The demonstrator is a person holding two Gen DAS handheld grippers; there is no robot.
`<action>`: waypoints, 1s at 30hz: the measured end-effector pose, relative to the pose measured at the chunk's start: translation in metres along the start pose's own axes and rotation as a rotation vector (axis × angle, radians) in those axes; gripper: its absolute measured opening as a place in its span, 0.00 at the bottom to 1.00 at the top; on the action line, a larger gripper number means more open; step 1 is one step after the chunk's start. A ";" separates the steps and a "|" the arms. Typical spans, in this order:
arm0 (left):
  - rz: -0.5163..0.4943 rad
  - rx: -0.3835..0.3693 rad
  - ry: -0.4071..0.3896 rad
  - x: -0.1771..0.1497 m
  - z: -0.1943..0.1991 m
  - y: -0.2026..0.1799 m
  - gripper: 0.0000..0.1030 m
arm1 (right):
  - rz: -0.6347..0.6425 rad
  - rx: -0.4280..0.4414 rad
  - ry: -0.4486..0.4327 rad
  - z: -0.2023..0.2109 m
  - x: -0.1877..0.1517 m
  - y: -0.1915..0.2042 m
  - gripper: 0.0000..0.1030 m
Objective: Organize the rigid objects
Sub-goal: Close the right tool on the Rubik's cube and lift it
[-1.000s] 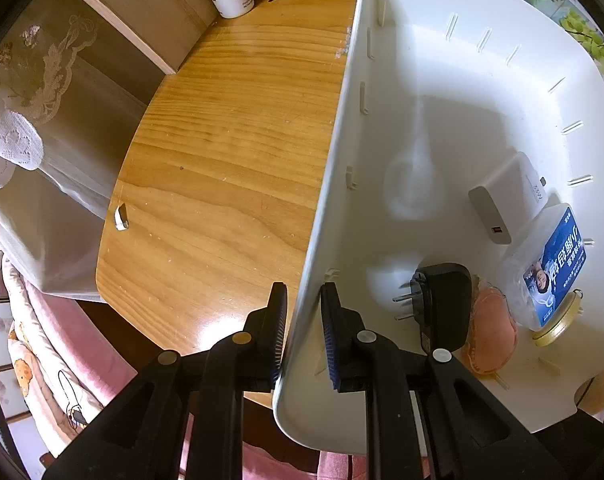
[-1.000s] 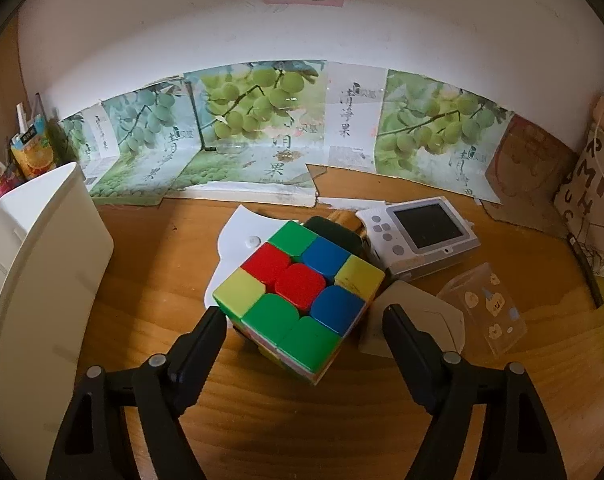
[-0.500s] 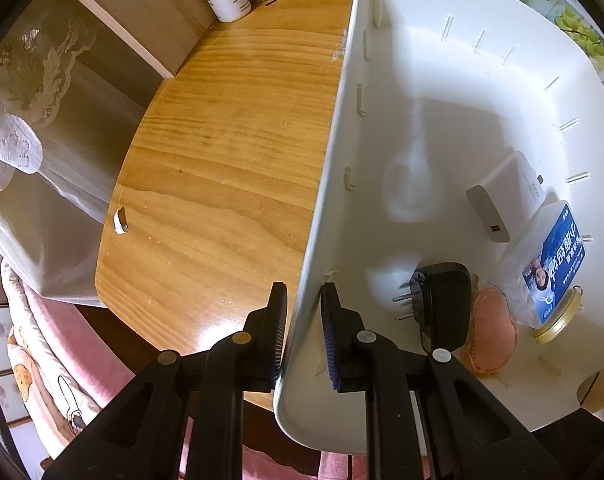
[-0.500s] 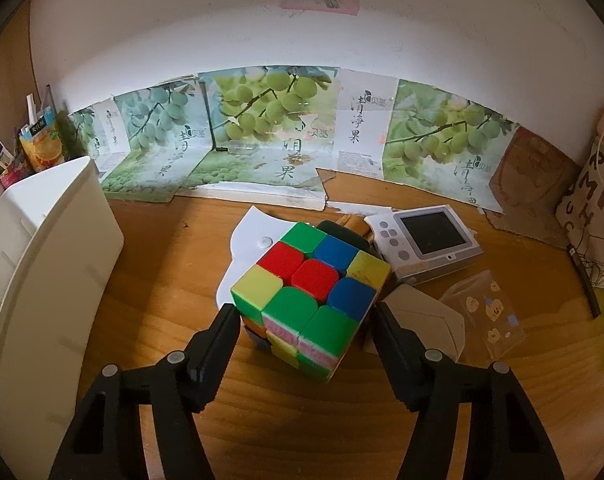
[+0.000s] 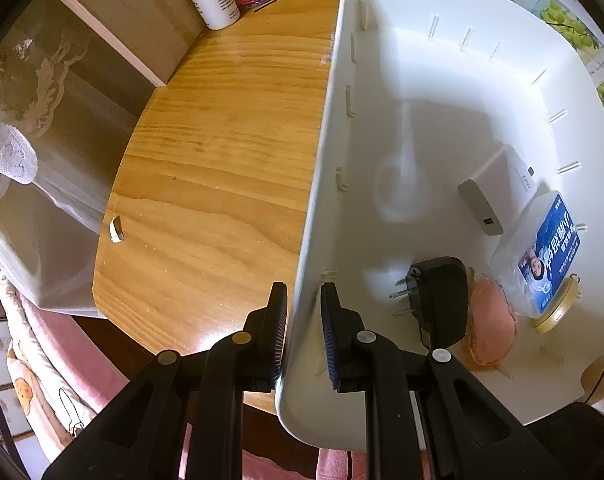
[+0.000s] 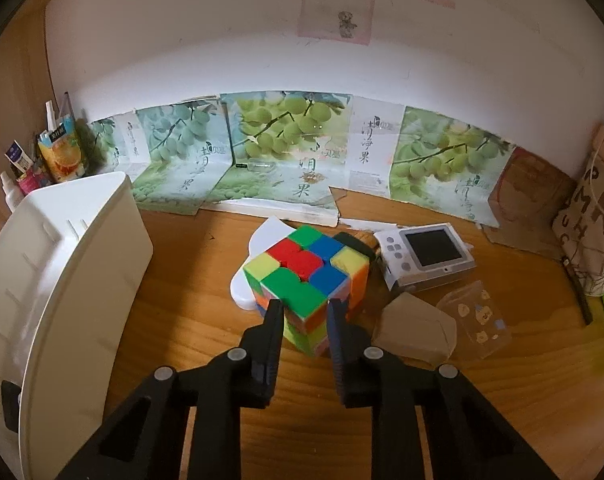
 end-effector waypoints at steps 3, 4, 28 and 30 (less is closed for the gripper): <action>-0.013 -0.006 -0.006 -0.001 0.001 0.000 0.18 | -0.006 0.011 -0.004 0.007 -0.002 0.004 0.19; -0.016 -0.007 -0.007 -0.002 0.001 -0.001 0.18 | -0.009 0.011 -0.006 0.008 -0.002 0.005 0.19; -0.001 -0.011 -0.002 0.000 0.000 -0.001 0.18 | 0.039 0.068 0.167 -0.024 0.023 -0.007 0.69; 0.006 -0.012 0.000 0.000 0.000 -0.001 0.18 | 0.040 0.071 0.184 -0.030 0.021 -0.007 0.71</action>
Point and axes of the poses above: each gripper's, at about its wrist camera, not at the fingertips, and z roughly against the way its jaws point, y to its left, x to its top, the point moved 8 cm from there along -z, roughly the way its jaws point, and after that the axes turned 13 degrees about x, right-handed, at the moved point
